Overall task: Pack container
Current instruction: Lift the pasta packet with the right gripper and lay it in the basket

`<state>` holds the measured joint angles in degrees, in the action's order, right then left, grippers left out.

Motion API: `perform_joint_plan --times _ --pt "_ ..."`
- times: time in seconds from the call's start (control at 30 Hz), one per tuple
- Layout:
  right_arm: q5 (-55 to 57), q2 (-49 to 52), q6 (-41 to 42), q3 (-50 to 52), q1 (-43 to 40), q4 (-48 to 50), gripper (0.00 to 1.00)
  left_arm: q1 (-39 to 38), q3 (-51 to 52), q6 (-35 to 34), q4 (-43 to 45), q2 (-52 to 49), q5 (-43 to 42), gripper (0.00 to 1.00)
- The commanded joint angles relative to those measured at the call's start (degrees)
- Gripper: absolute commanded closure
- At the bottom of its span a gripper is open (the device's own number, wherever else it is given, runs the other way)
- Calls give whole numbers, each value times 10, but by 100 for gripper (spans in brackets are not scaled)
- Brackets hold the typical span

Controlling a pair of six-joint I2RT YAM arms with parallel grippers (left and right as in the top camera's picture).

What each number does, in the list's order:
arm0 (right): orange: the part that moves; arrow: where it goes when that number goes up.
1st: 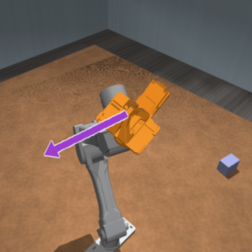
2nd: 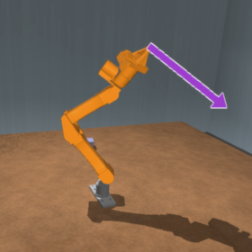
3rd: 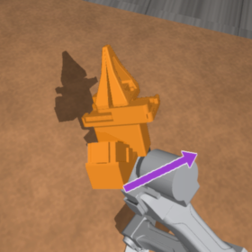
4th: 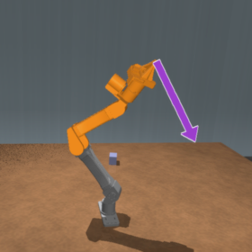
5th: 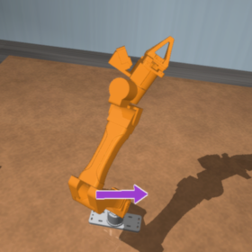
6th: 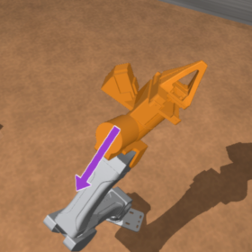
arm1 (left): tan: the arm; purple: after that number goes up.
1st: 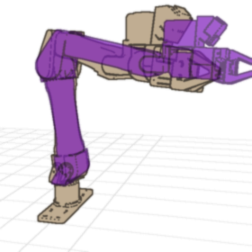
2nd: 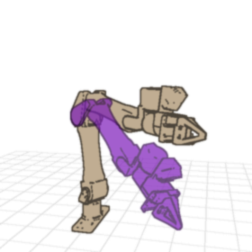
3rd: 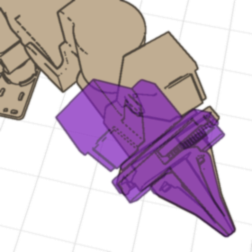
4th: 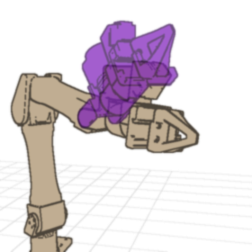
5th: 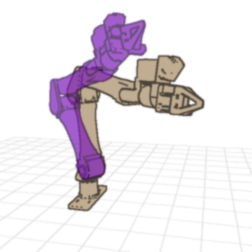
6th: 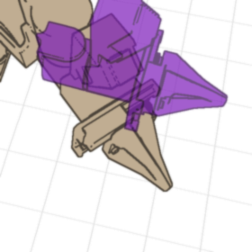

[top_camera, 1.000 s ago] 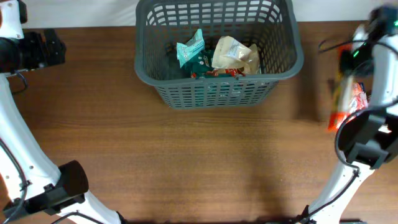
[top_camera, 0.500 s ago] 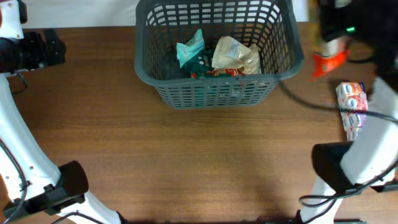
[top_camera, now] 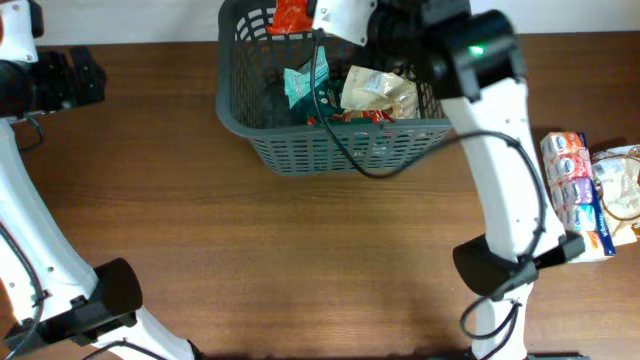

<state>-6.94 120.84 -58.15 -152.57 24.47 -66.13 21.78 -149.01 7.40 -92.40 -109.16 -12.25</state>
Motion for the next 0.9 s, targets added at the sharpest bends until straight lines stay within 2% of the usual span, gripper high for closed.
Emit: perform_joint_plan --times 0.0,0.17,0.33,0.4,0.57,0.6,0.87 --pt "9 -12 -46 85 -5 82 97 3 2 -5 0 15 -9 1" --pt "-14 -2 -23 221 -5 175 97 3 2 -5 0 15 -9 1" --pt "-16 33 15 238 -5 175 96 3 2 -5 0 15 -9 1" --pt "-17 33 37 238 -5 176 79 3 2 -5 0 15 -9 1" --pt "-1 31 92 232 -5 179 44 3 2 -5 0 15 -9 1" --pt "18 25 117 229 -4 179 32 3 2 -5 0 15 -9 1" --pt "203 -119 311 172 -29 149 15 3 2 -5 0 15 -9 1"
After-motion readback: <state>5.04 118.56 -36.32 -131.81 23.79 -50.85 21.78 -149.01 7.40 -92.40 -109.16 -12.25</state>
